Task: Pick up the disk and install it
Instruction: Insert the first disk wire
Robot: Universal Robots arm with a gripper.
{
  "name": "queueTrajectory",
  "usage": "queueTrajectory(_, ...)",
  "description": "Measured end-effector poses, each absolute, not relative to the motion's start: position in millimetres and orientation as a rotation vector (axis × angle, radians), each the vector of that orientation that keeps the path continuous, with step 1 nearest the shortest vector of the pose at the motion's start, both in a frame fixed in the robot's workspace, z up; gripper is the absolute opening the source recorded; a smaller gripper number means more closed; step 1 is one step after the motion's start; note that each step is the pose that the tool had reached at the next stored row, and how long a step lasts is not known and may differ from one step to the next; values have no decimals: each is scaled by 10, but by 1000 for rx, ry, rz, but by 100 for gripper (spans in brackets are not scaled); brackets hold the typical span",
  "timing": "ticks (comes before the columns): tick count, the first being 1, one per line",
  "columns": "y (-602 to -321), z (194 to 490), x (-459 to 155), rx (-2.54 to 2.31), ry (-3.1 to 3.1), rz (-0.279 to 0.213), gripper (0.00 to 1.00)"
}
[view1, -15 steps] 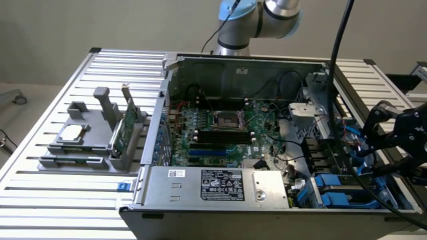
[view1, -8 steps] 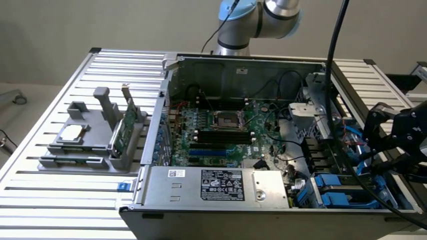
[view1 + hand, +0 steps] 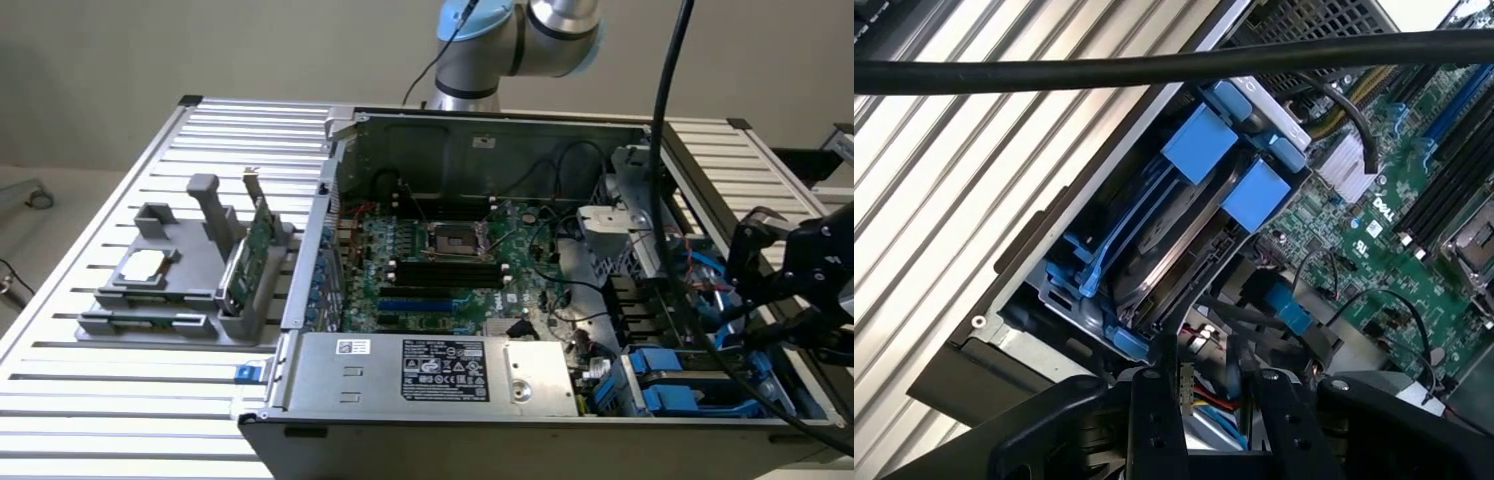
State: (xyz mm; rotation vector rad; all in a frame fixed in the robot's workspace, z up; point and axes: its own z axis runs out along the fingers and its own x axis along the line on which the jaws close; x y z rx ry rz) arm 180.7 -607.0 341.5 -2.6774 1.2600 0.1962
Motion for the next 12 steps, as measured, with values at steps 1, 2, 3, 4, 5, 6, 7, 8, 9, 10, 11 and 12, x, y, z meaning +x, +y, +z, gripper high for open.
queueTrajectory(1,-6070,3413,1807,-2679,1255,192,33)
queueTrajectory(2,-6070,3408,1807,-2680,1250,187,33)
queueTrajectory(3,-6070,3401,1806,-2681,1245,183,33)
queueTrajectory(4,-6070,3395,1807,-2683,1240,181,33)
queueTrajectory(5,-6070,3390,1807,-2684,1236,178,33)
queueTrajectory(6,-6070,3384,1806,-2686,1232,176,33)
queueTrajectory(7,-6070,3378,1806,-2687,1228,174,33)
queueTrajectory(8,-6070,3373,1806,-2689,1224,172,33)
queueTrajectory(9,-6070,3368,1805,-2691,1221,171,33)
queueTrajectory(10,-6070,3364,1805,-2692,1218,169,33)
queueTrajectory(11,-6070,3361,1804,-2693,1215,167,33)
queueTrajectory(12,-6070,3359,1802,-2694,1213,166,33)
